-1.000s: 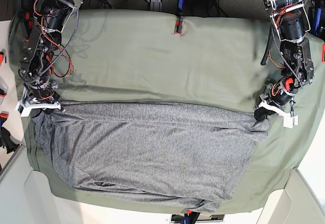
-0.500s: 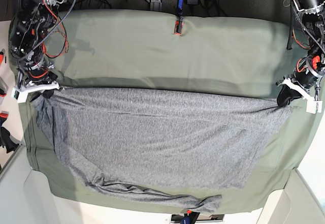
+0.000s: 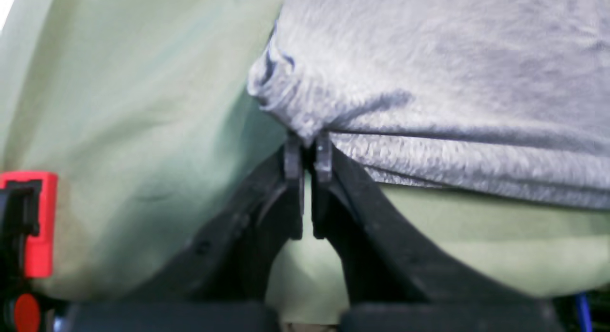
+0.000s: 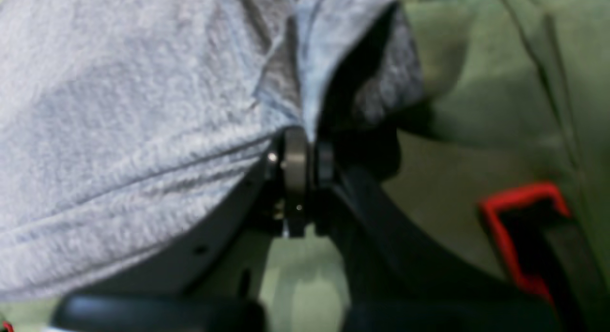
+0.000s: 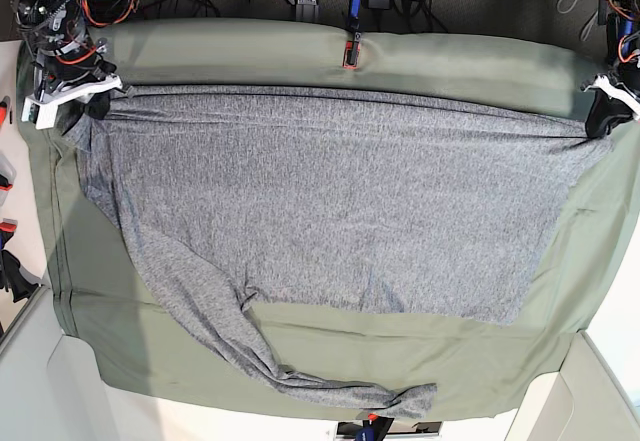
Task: Fold the T-shirt properly
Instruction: 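Pull both grippers back, stretching the shirt flat across the table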
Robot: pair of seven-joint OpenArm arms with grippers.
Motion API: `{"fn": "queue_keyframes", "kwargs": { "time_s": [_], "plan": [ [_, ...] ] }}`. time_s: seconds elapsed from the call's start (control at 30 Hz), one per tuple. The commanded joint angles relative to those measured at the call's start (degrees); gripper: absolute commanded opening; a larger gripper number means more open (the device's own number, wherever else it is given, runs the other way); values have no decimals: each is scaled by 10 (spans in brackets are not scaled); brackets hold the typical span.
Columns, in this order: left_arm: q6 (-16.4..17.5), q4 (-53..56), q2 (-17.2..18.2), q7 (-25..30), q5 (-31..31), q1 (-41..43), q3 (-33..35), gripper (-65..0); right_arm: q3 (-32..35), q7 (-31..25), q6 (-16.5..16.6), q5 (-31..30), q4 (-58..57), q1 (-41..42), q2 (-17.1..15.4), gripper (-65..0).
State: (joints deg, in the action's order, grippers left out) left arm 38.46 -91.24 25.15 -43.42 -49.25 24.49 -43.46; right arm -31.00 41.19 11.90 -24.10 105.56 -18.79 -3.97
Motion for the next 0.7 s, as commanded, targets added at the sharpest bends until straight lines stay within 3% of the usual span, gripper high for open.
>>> {"fn": "queue_keyframes", "kwargs": {
  "time_s": [0.0,0.5,0.57,0.67],
  "plan": [
    [6,-9,14,16,-9,8,-7,-650,-5,-17,-5,5,19,-10,-8,-650],
    [15,-9,-4,10,-9,16,-7,-650,-5,-22,-5,5,28,-25,-8,-650],
    [15,-9,-4,7,-9,16,-7,-553,-5,-22,-5,5,28,-25,-8,-626],
    [14,-9,-4,7,-9,16,-7,-388,-5,-23,13,-7,28,-25,-8,-465]
  ]
}}
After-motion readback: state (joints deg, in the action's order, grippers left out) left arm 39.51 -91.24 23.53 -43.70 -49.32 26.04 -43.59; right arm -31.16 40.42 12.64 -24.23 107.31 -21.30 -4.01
